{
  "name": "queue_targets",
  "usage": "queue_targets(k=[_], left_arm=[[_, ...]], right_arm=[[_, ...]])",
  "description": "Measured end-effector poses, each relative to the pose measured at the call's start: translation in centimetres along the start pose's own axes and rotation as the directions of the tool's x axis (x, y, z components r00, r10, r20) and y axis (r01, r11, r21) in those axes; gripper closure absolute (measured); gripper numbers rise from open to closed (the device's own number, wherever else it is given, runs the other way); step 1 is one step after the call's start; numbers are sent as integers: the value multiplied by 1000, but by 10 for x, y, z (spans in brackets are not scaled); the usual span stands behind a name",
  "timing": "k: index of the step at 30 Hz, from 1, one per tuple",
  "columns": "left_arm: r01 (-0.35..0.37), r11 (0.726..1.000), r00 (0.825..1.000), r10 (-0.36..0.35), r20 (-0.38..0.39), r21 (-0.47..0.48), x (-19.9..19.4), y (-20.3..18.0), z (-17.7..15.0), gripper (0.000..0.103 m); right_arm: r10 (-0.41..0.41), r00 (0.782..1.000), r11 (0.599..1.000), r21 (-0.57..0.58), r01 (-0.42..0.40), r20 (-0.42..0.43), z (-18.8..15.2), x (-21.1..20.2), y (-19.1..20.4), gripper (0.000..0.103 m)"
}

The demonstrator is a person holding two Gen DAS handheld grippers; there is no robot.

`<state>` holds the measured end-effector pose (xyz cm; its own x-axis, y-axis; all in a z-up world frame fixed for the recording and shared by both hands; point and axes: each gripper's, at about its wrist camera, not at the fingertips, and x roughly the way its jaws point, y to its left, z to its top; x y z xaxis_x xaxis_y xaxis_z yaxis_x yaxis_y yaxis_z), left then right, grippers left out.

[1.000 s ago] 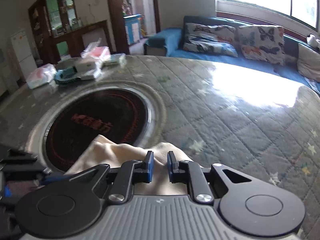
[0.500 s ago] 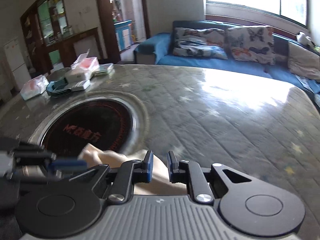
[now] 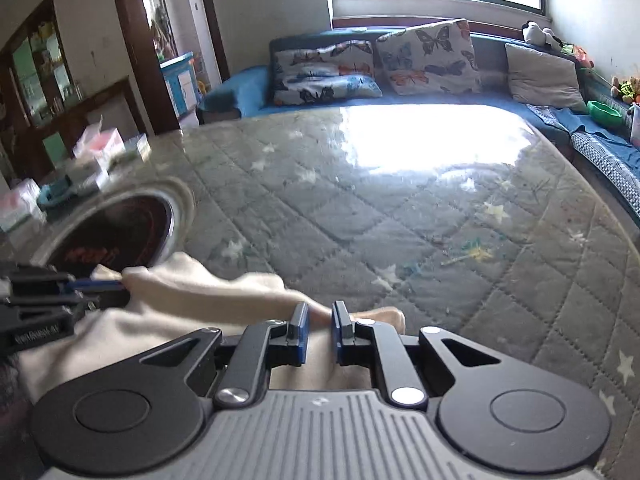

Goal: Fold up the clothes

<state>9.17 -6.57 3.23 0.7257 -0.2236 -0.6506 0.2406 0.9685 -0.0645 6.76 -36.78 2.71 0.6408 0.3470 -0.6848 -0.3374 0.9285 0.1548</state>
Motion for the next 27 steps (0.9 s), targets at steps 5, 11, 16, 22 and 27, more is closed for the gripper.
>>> queue_targets(k=[5,11,16,22,27], left_arm=[[25,999,999,-26,35,19,-17,-9,0,91],[37,996,999,-39,29,82,-18,-24,-13,91],[41,997,998,-43,42,69,-28,-20,-19,89],[45,992,997,-52,56,121,-40,-27,-33,89],[51,994,997,-56,50,99,-42,-25,-46,89]], right_arm=[[-28,999,999,-23,29,22,-3,-23,-8,91],[4,1000,999,-42,-5,-14,-16,-27,-7,91],[-7,1000,997,-77,6,-23,-23,-32,-1,91],[50,999,985,-163,-53,-22,-33,-58,18,91],[53,996,980,-188,-64,-66,-52,-56,22,91]])
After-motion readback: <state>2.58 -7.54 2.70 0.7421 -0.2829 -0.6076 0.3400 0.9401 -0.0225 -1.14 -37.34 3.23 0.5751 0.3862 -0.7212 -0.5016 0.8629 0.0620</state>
